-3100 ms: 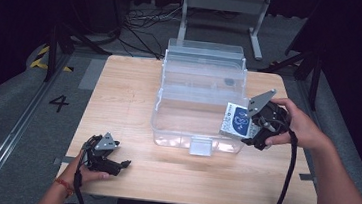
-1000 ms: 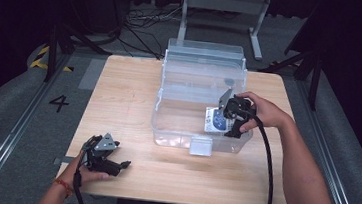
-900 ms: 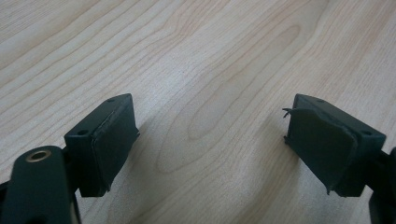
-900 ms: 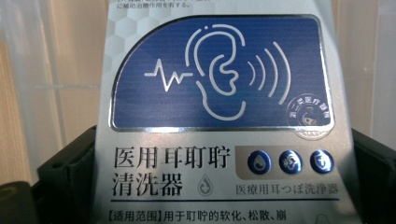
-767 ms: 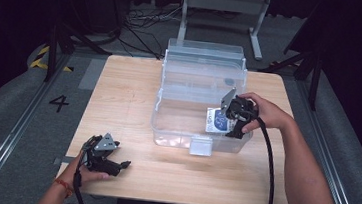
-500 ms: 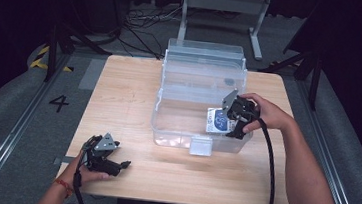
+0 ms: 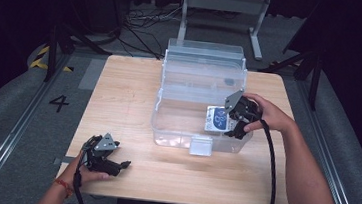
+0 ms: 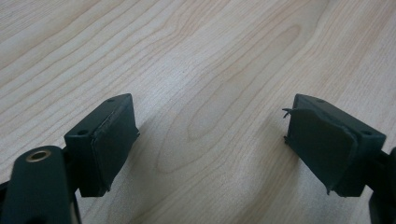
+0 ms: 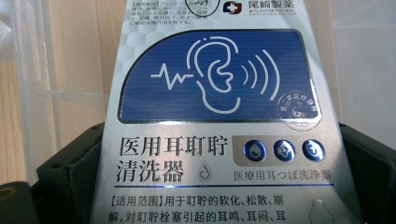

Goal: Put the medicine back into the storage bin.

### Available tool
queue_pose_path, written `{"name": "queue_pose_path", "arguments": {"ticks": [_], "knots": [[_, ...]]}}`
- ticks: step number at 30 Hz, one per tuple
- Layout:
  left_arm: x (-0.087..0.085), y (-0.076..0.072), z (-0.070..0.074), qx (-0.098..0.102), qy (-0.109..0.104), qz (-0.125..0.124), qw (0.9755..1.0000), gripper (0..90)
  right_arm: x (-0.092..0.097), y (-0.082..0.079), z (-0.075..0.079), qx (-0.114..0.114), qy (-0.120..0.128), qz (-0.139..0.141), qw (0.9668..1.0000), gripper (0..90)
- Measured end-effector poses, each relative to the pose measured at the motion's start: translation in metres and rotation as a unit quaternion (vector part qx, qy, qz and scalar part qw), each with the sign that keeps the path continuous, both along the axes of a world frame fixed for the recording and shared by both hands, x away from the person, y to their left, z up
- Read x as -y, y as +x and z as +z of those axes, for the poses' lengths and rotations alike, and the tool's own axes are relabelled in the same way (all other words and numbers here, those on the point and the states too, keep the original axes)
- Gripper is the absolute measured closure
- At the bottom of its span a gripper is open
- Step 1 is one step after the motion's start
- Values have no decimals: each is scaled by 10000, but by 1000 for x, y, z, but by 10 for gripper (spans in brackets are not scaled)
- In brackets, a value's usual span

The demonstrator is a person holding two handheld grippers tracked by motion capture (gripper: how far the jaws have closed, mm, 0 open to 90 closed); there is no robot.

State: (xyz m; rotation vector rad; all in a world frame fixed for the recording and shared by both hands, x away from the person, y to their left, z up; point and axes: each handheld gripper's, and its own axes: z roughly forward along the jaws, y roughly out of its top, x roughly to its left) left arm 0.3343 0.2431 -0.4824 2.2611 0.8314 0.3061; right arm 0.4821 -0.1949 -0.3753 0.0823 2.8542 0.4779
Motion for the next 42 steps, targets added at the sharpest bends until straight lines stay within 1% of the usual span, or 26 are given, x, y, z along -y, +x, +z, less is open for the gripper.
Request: {"name": "queue_pose_path", "arguments": {"ticks": [2, 4, 5, 9, 13, 14, 16, 19, 21, 24, 26, 27, 28, 30, 31, 32, 33, 34, 35, 36, 37, 38, 39, 40, 41, 42], "knots": [[0, 0, 0, -9, -10, 0, 10000, 160, 1, 0, 0, 6, -38, -20, 10000, 46], [0, 0, 0, -8, -11, 4, 10000, 160, 5, -1, 1, 19, 59, -78, 10000, 46], [0, 0, 0, 2, -1, 6, 10000, 161, 6, 0, 1, 35, 165, -6, 9999, 46], [0, 0, 0, -1, -5, 7, 10000, 161, 11, -2, 2, 50, 445, -22, 9990, 47], [0, 0, 0, -2, -14, 17, 10000, 160, 16, -3, 3, 81, 918, -88, 9957, 47], [0, 0, 0, -10, -18, 15, 10000, 161, 16, -3, 2, 75, 949, -78, 9954, 47], [0, 0, 0, -6, -6, 21, 10000, 161, 13, -4, 1, 35, 923, -10, 9957, 47], [0, 0, 0, -3, -11, 24, 10000, 160, 10, -3, 0, 80, 979, 0, 9952, 49], [0, 0, 0, -13, -17, 20, 10000, 161, 9, -3, 0, 58, 1053, -10, 9944, 49], [0, 0, 0, -4, -10, 22, 10000, 160, 9, -2, -1, 45, 1053, -57, 9944, 50], [0, 0, 0, -5, -12, 23, 10000, 160, 9, -1, -1, 44, 1172, -110, 9930, 50], [0, 0, 0, -5, -12, 23, 10000, 161, 9, -1, -1, 44, 1172, -110, 9930, 50], [0, 0, 0, 1, -3, 21, 10000, 161, 10, -2, 1, 53, 1344, -114, 9908, 51], [0, 0, 0, -3, -8, 22, 10000, 160, 10, -2, 1, 59, 1384, -97, 9903, 52], [0, 0, 0, -5, -10, 23, 10000, 161, 10, -3, 2, 34, 1471, -87, 9891, 59], [0, 0, 0, -9, -11, 24, 10000, 161, 11, -3, 3, 81, 1558, -103, 9877, 165], [0, 0, 0, -13, -15, 20, 10000, 161, 12, -4, 5, 145, 1716, -138, 9850, 279], [0, 0, 0, -2, -7, 20, 10000, 161, 13, -4, 8, 180, 1880, -203, 9818, 211], [0, 0, 0, -2, -12, 24, 10000, 161, 14, -4, 8, 223, 1887, -257, 9814, 111], [0, 0, 0, -2, -9, 23, 10000, 160, 13, -4, 9, 246, 1832, -233, 9825, 120], [0, 0, 0, 2, -6, 26, 10000, 161, 14, -4, 9, 252, 1818, -223, 9828, 207], [0, 0, 0, -2, -10, 27, 10000, 161, 14, -4, 9, 276, 1792, -249, 9831, 233], [0, 0, 0, -6, -13, 25, 10000, 161, 14, -5, 9, 306, 1721, -266, 9842, 149], [0, 0, 0, -4, -8, 23, 10000, 161, 15, -5, 10, 270, 1673, -277, 9851, 176], [0, 0, 0, -4, -9, 24, 10000, 161, 16, -5, 10, 292, 1660, -281, 9853, 201], [0, 0, 0, -4, -9, 25, 10000, 161, 17, -5, 10, 317, 1654, -284, 9853, 190]]}}
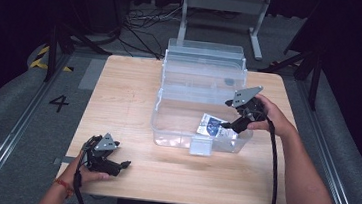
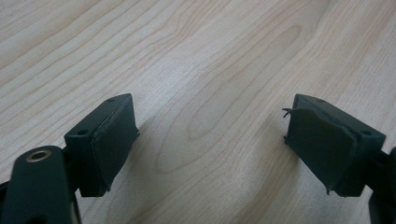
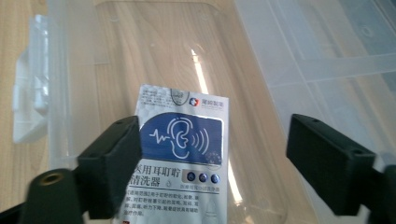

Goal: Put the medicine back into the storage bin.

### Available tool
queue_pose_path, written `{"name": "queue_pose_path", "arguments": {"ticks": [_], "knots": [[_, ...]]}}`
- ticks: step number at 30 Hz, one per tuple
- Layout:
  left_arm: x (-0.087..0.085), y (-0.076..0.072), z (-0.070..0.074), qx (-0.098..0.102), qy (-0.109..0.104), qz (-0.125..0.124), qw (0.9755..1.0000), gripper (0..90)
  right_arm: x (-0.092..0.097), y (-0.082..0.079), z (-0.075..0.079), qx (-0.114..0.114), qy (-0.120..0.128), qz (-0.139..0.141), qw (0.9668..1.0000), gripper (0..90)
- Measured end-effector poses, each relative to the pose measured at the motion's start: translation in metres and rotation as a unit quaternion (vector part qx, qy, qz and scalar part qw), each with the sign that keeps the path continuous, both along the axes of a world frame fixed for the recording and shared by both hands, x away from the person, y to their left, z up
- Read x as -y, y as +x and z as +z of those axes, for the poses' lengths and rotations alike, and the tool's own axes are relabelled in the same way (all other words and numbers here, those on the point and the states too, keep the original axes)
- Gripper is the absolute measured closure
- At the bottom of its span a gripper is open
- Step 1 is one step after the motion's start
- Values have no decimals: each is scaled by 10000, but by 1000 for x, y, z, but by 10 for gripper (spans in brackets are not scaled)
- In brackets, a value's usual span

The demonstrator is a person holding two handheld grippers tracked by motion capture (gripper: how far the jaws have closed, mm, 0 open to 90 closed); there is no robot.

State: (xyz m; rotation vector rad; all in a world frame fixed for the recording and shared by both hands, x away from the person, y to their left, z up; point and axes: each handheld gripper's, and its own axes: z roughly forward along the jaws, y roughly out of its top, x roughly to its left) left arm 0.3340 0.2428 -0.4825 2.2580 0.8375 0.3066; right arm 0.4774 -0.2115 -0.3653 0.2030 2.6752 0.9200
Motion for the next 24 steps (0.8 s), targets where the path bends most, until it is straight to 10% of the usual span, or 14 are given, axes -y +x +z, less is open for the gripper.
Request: {"name": "queue_pose_path", "arguments": {"ticks": [16, 24], "knots": [[8, 2, 9, -168, 331, -53, 9993, 218, 14, 3, 14, 11, 128, -334, 9994, 245], [37, 0, 51, 235, -43, -404, 9989, 232, 13, 7, 19, -39, -132, -362, 9993, 350]]}}
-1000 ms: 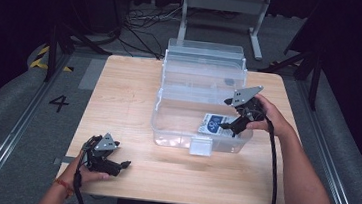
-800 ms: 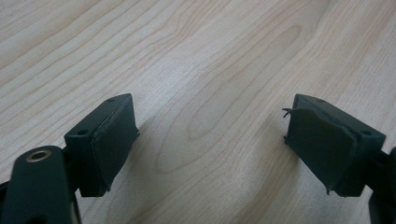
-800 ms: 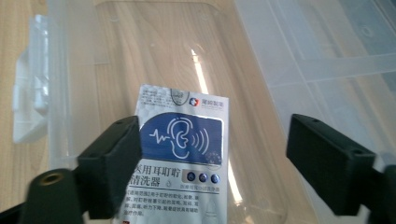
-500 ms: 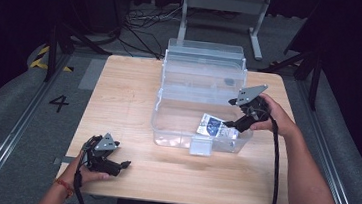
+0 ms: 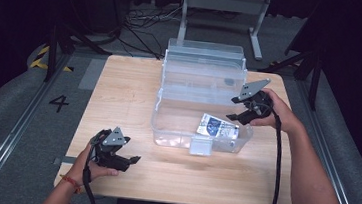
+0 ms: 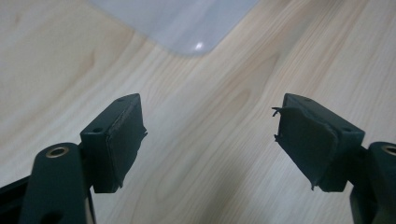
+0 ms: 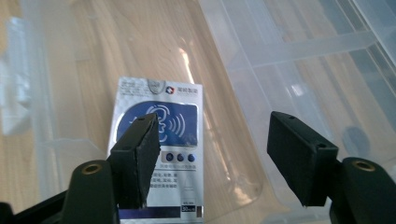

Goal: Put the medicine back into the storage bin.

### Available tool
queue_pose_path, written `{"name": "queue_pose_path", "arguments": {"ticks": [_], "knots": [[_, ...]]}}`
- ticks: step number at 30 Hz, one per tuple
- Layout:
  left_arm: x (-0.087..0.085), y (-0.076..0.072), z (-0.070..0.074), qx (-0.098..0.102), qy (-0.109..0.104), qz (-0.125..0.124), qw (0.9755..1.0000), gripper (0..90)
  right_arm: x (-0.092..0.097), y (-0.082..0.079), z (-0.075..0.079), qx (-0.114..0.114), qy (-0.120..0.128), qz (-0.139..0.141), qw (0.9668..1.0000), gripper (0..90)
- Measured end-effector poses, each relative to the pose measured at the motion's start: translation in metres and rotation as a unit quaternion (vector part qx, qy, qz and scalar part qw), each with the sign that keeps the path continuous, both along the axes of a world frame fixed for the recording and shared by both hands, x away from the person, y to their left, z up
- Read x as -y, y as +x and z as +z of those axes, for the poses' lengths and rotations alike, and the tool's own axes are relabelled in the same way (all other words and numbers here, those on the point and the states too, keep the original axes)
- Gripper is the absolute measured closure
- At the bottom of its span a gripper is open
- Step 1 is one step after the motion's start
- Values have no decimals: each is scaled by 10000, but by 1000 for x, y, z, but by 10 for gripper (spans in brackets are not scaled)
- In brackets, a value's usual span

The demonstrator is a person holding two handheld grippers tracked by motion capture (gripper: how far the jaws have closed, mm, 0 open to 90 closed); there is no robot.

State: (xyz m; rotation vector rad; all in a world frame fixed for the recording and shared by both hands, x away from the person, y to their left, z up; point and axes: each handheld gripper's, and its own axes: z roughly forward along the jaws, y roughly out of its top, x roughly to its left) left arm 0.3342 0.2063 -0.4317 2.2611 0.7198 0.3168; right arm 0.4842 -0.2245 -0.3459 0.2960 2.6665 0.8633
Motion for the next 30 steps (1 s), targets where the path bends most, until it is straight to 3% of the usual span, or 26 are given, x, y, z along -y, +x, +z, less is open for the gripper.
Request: {"name": "queue_pose_path", "arguments": {"ticks": [4, 8, 11, 15, 17, 21, 24, 30], "knots": [[20, -1, 23, 247, -75, -217, 9994, 241, -3, 3, 0, 31, -91, -93, 9999, 355], [47, 2, 41, 474, -12, -543, 9974, 246, -4, 5, 9, 95, 68, -131, 9998, 349], [62, 10, 48, 478, 45, -693, 9964, 261, -3, 7, 18, 178, 246, -164, 9994, 352], [76, 19, 48, 442, 245, -835, 9952, 297, 1, 13, 27, 293, 407, -408, 9979, 357], [83, 26, 46, 371, 358, -932, 9943, 364, 2, 17, 31, 355, 490, -502, 9969, 359], [89, 36, 44, 158, 262, -1158, 9928, 461, 4, 26, 39, 492, 631, -836, 9933, 363], [95, 39, 42, 51, 421, -1345, 9900, 489, 6, 35, 46, 445, 820, -922, 9914, 367], [102, 45, 44, -59, 665, -1533, 9859, 531, -2, 49, 48, 467, 643, -956, 9922, 379]]}}
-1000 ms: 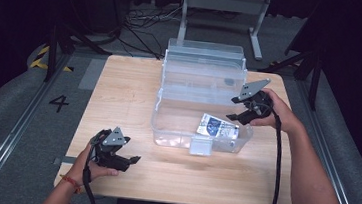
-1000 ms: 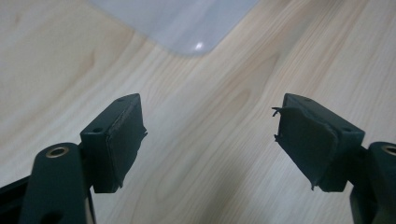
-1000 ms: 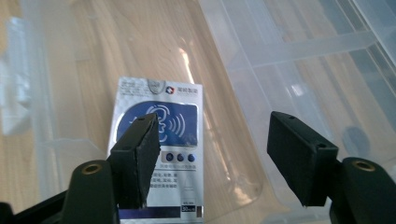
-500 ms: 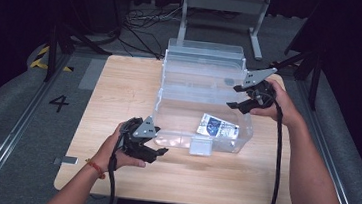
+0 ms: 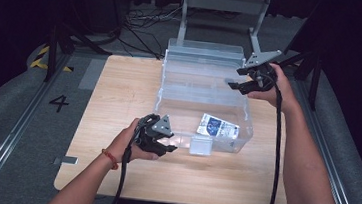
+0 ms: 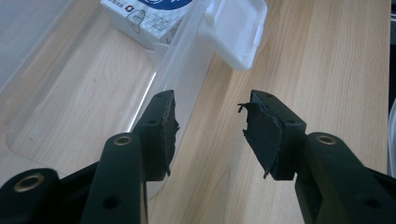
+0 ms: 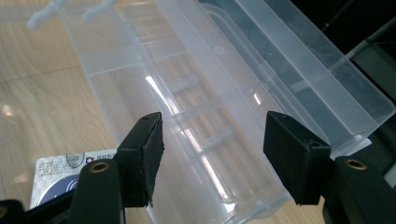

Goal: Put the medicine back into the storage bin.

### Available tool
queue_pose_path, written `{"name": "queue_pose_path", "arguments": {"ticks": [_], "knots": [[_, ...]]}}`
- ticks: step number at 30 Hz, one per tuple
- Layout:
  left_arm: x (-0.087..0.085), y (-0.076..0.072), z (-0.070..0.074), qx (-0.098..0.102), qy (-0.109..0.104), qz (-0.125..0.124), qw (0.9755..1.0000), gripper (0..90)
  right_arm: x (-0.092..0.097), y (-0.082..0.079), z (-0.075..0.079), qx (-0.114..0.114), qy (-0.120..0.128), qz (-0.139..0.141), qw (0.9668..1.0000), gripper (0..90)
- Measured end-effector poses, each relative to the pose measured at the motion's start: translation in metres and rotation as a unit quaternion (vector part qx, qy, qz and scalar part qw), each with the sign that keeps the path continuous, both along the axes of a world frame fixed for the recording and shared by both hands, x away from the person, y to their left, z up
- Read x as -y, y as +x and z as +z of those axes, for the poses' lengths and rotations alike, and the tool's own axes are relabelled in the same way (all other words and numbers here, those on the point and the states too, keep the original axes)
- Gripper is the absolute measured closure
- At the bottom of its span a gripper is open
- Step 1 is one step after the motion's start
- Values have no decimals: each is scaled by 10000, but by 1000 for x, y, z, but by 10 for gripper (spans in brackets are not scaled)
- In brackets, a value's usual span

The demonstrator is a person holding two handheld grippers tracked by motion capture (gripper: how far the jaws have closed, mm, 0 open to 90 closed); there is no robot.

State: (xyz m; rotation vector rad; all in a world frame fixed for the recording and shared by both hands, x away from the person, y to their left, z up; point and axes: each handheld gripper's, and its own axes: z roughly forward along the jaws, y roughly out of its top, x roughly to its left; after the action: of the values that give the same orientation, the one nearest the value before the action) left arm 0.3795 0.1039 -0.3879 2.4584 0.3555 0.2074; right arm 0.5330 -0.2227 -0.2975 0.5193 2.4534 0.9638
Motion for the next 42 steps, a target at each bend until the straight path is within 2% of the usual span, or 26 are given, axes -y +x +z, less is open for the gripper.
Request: {"name": "queue_pose_path", "arguments": {"ticks": [3, 5, 6, 8, 11, 12, 14, 16, 19, 21, 22, 25, 26, 28, 31, 33, 34, 36, 37, 39, 42], "knots": [[3, 3, 2, -43, 117, -74, 9999, 557, -6, 6, 0, 24, -34, -54, 10000, 383], [4, 6, 4, -87, 175, -149, 9997, 577, -9, 10, 1, -21, -11, 46, 10000, 395], [5, 7, 4, -108, 200, -136, 9996, 589, -12, 11, 1, 24, -108, 40, 9999, 406], [5, 9, 6, -148, 296, -142, 9994, 640, -17, 18, -2, -149, -285, 89, 9994, 404], [6, 15, 10, -236, 455, -79, 9987, 739, -23, 24, -4, -205, -517, 129, 9984, 421], [6, 16, 11, -272, 506, -67, 9983, 768, -25, 27, -3, -286, -561, 176, 9979, 437], [7, 18, 13, -303, 628, -103, 9975, 793, -28, 31, -4, -292, -737, 139, 9968, 443], [9, 21, 15, -310, 810, -235, 9960, 789, -30, 37, -6, -492, -791, 167, 9955, 480], [13, 23, 17, -465, 895, -357, 9943, 733, -35, 41, -4, -563, -876, 276, 9942, 504], [15, 21, 17, -440, 931, -371, 9940, 695, -38, 41, -1, -498, -941, 353, 9937, 500], [15, 20, 17, -410, 961, -390, 9938, 700, -39, 41, 0, -498, -920, 373, 9938, 501], [19, 21, 9, -451, 1296, -436, 9896, 790, -42, 44, 1, -512, -926, 429, 9935, 526], [20, 22, 4, -537, 1370, -436, 9882, 809, -43, 44, 1, -493, -933, 402, 9936, 530], [22, 22, -2, -554, 1431, -445, 9871, 827, -44, 45, 3, -418, -872, 429, 9944, 500], [22, 23, -9, -557, 1379, -412, 9880, 864, -43, 46, 5, -397, -785, 391, 9954, 504], [20, 23, -9, -612, 1285, -356, 9892, 864, -43, 49, 3, -376, -865, 287, 9951, 504], [19, 23, -9, -592, 1262, -424, 9893, 863, -44, 51, 0, -410, -973, 237, 9941, 500], [18, 21, -7, -537, 1289, -382, 9895, 854, -46, 54, -6, -562, -1102, 254, 9920, 511], [18, 21, -7, -537, 1289, -382, 9895, 845, -46, 54, -6, -562, -1102, 254, 9920, 511], [16, 18, -4, -520, 1131, -443, 9912, 810, -50, 57, -13, -656, -1200, 275, 9902, 536], [12, 15, 2, -454, 1001, -511, 9926, 790, -52, 58, -17, -631, -1245, 270, 9898, 564]]}}
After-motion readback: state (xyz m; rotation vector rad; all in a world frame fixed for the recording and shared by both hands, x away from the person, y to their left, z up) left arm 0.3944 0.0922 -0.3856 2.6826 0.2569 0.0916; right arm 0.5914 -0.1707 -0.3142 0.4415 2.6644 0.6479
